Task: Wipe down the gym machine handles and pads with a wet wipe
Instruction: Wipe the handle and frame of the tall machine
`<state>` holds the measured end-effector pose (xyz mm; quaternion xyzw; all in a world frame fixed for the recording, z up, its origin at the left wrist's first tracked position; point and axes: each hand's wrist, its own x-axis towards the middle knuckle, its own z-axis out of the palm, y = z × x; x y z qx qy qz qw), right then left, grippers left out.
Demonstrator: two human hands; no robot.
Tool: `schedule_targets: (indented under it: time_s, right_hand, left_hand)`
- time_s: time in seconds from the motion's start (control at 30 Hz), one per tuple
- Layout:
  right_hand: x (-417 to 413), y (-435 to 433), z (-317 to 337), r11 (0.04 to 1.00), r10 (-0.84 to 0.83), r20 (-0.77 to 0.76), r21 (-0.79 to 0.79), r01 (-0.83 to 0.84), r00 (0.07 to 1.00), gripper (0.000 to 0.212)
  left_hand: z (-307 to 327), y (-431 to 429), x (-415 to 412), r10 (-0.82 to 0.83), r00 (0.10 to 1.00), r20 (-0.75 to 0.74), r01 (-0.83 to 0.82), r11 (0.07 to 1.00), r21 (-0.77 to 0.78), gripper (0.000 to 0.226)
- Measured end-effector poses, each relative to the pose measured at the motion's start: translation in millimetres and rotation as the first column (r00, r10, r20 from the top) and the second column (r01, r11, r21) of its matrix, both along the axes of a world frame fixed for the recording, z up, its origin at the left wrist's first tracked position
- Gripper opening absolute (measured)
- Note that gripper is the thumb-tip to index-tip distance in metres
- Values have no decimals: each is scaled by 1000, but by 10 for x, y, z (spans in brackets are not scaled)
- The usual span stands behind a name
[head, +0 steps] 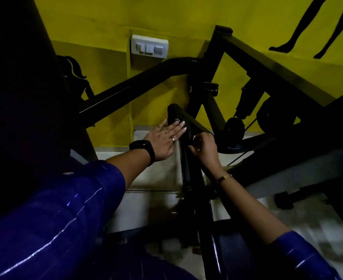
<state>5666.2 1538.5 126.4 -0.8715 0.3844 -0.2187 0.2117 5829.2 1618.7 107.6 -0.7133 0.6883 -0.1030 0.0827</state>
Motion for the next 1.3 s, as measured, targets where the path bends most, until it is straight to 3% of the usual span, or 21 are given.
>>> schedule_targets:
  time_s: [0.07, 0.13, 0.2, 0.33, 0.43, 0.53, 0.6, 0.67, 0.73, 1.0, 1.17, 1.3]
  right_hand:
    - [49, -79, 5, 997, -67, 46, 32, 65, 997, 19]
    - [81, -129, 21, 999, 12, 83, 34, -15, 996, 26]
    - [91, -176, 42, 995, 99, 51, 5, -100, 994, 33]
    - [32, -249, 18, 994, 95, -64, -41, -98, 993, 21]
    - [16, -256, 40, 997, 18, -95, 72, -12, 995, 21]
    - [56, -247, 80, 984, -31, 2, 173, 30, 1000, 32]
    - [94, -238, 119, 994, 17, 62, 105, -24, 998, 29]
    - [125, -223, 139, 995, 75, 16, -70, -74, 997, 21]
    - [166, -193, 141, 984, 92, -22, -150, -94, 996, 21]
    - [169, -157, 52, 929, 228, -271, -229, -293, 935, 26]
    - [258, -237, 131, 966, 114, -260, -196, -168, 959, 20]
    - [278, -225, 134, 937, 221, -365, -180, -301, 904, 18]
  left_hand:
    - [5, -11, -9, -3, 1000, -16, 3, 1000, 22, 68]
    - [-5, -26, -1, -4, 999, -52, 7, 999, 46, 70]
    - [2, -38, 16, -6, 997, -77, 11, 998, 65, 72]
    - [-6, -36, 25, -1, 993, -118, 11, 997, 81, 73]
    - [-11, -40, 14, -2, 993, -120, 11, 997, 70, 66]
    - [-28, -53, 3, 1, 992, -126, 6, 998, 59, 67]
    - [-35, -57, 4, 4, 991, -132, 2, 999, 52, 67]
    - [-34, -56, 0, 7, 990, -139, 0, 999, 48, 67]
    - [-24, -54, -14, 15, 989, -149, -7, 999, 52, 66]
    - [29, -48, -24, 24, 985, -168, -10, 997, 82, 64]
    - [72, -33, -28, 23, 990, -142, -9, 995, 102, 64]
    - [118, -18, 11, 1, 992, -128, 14, 993, 115, 63]
